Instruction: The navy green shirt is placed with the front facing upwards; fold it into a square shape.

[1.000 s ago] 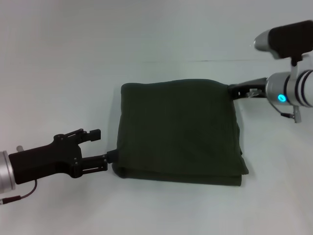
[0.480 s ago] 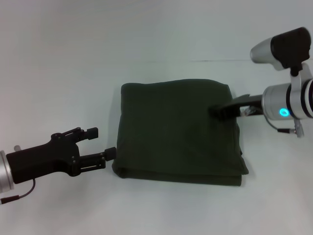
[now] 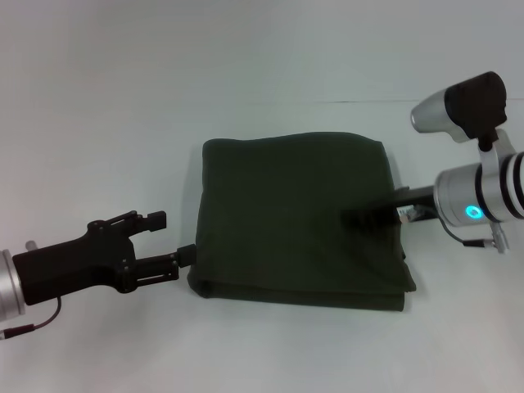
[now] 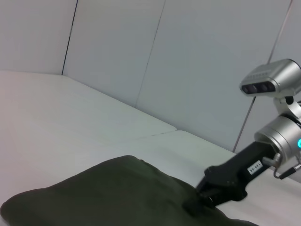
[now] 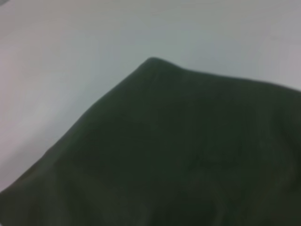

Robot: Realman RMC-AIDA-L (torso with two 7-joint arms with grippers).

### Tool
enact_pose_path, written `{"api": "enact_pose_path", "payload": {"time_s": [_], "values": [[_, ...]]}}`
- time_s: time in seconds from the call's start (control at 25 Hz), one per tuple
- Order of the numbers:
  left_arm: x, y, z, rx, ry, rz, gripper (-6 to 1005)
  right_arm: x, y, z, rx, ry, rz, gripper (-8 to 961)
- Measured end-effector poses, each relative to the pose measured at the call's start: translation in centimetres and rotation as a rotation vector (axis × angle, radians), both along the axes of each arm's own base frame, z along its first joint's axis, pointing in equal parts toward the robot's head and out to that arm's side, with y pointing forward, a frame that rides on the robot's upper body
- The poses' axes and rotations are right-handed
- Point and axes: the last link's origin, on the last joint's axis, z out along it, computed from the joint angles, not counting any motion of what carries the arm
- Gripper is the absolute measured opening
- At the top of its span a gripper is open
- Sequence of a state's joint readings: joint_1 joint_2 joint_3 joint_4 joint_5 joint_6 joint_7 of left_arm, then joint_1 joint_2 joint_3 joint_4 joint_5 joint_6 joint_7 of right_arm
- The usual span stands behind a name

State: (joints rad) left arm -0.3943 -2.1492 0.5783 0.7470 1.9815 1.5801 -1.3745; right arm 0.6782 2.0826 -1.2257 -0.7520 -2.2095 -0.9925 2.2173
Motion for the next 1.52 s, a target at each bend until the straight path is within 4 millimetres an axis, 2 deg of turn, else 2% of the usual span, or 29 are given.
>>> {"api": "enact_pose_path", "payload": {"time_s": [0.48, 0.96, 1.28, 1.52], "values": [[0.2, 0.2, 0.0, -0.002, -0.004, -0.002, 878, 2.2, -2.1, 1.6, -0.126, 0.007, -0.043, 29], [0.4, 0.3, 0.3, 0.012, -0.019, -0.004, 878, 3.7, -3.3, 4.1, -0.193, 0.008, -0.08, 33], [0.6, 0.5, 0.5, 0.023, -0.032, -0.007, 878, 4.5, -4.2, 7.6, -0.153, 0.103, -0.083, 35], [1.0, 1.1, 0.9, 0.057, -0.054, -0.012, 877, 5.4, -4.0, 9.6, -0.046, 0.18, -0.093, 37]]}}
